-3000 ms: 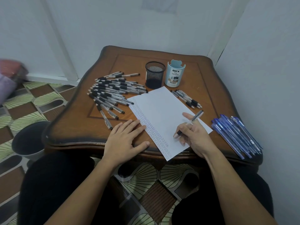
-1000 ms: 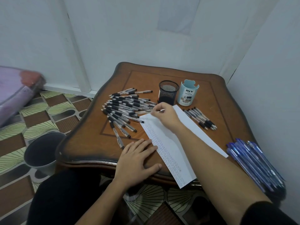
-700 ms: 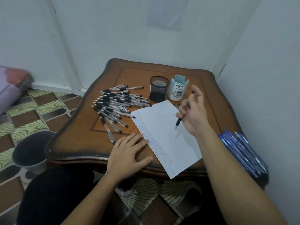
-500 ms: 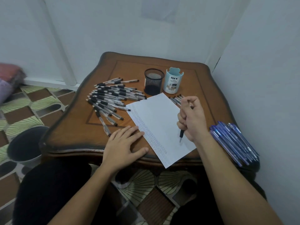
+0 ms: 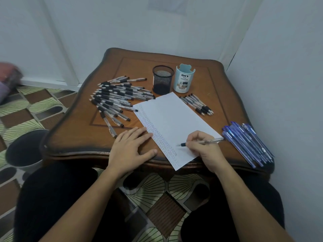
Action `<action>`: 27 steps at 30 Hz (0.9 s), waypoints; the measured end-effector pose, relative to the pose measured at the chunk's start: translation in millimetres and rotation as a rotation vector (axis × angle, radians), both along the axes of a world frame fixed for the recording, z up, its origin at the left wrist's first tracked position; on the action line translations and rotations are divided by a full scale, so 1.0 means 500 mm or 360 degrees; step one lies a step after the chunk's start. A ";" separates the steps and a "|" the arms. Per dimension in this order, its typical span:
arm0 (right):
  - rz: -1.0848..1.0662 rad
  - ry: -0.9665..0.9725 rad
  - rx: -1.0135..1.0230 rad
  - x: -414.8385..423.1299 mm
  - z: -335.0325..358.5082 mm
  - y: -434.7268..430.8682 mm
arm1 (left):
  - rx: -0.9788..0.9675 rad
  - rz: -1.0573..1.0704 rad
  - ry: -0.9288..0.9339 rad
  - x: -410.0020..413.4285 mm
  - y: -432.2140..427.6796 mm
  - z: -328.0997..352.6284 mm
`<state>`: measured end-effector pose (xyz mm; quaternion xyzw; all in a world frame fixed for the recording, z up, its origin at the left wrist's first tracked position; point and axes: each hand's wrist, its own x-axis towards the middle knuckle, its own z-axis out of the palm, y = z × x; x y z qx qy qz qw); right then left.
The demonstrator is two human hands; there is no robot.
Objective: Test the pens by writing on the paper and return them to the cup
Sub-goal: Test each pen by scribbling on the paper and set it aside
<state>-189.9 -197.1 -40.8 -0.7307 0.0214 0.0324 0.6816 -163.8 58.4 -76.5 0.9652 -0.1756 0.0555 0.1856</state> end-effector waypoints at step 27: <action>0.0103 -0.0090 -0.0526 -0.014 -0.024 0.011 | 0.0016 0.0019 -0.0013 -0.002 -0.002 0.001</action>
